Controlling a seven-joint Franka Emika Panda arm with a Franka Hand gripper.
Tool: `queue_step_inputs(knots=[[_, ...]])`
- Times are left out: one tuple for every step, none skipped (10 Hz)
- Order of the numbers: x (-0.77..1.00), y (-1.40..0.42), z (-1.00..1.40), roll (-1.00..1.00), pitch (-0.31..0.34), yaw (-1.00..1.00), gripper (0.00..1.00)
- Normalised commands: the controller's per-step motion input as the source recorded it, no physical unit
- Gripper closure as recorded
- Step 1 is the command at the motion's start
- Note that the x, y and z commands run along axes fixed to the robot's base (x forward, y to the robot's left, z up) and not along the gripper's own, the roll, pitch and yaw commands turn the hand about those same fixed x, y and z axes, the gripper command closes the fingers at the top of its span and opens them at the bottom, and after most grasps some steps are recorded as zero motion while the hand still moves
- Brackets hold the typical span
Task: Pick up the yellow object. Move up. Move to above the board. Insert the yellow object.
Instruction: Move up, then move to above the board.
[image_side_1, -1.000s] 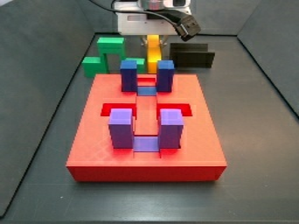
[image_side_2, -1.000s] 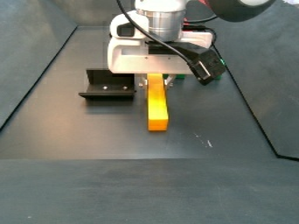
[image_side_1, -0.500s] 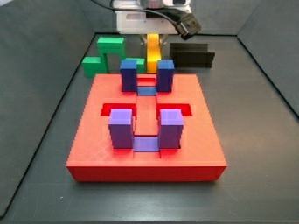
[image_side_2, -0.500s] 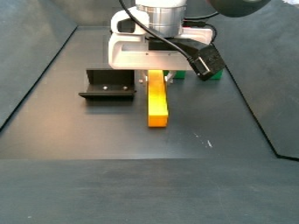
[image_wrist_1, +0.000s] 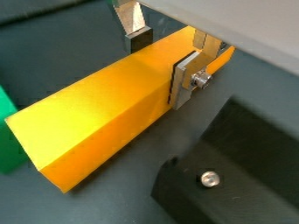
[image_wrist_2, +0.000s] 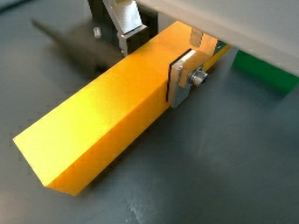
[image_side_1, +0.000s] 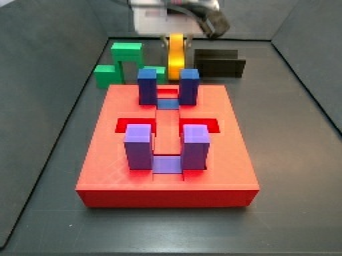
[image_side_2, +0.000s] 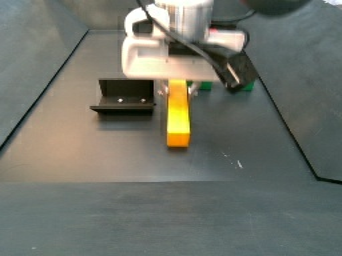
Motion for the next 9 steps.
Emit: queue_step_inputs(knots=[[-0.05,-0.06,0.60,0.00,0.048,0.04,1.00],[-0.01,-0.03,0.30,0.03,0.025,0.03,1.00],[0.00,0.00,1.40,0.00,0.000,0.00,1.00],[-0.02,0.00,1.40,0.00,0.032,-0.01,1.00],[-0.04,0.00,1.40,0.02,0.028,-0.01,1.00],[-0.02,0.00,1.40,0.04,0.002,0.00,1.00],[0.00,0.00,1.40,0.04,0.026,0.01,1.00],[0.00,0.00,1.40,0.03,0.045,0.00,1.00],[0.00,-0.01,1.40,0.02,0.058,0.01,1.00]])
